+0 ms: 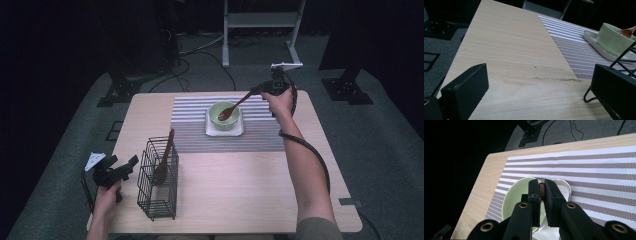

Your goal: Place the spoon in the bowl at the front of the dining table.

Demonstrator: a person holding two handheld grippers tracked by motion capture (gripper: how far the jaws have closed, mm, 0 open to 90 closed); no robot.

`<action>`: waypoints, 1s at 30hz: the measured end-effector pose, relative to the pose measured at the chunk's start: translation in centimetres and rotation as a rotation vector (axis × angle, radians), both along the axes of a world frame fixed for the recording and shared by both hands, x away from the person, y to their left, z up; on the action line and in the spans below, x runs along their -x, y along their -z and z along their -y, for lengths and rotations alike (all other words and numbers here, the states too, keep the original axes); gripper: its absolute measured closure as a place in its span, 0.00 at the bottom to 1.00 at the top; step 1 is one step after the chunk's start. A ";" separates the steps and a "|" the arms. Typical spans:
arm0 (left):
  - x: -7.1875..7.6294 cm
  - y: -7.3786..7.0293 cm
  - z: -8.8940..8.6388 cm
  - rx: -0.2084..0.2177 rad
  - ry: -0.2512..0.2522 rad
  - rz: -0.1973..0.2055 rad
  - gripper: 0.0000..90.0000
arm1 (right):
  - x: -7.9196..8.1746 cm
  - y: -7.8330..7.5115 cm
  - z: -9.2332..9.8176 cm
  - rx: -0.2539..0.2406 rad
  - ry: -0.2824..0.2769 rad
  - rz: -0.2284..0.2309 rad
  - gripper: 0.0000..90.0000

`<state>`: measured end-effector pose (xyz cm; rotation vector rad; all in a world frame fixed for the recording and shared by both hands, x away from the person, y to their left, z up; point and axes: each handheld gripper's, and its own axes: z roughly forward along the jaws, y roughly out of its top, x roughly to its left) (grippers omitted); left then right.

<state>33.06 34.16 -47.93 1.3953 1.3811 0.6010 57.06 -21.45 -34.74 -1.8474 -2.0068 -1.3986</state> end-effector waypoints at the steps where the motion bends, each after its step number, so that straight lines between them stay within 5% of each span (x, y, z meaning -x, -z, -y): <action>1: 0.0 0.0 0.0 0.000 0.000 0.000 0.01 | -0.1 0.2 0.0 -0.001 0.003 -0.002 0.93; 14: 0.0 0.0 0.0 -0.007 0.006 0.002 0.01 | -0.6 3.7 0.1 -0.043 0.049 -0.046 0.91; 30: 0.0 0.0 0.0 -0.009 0.007 0.003 0.01 | -0.6 5.4 0.5 -0.074 0.084 -0.076 0.89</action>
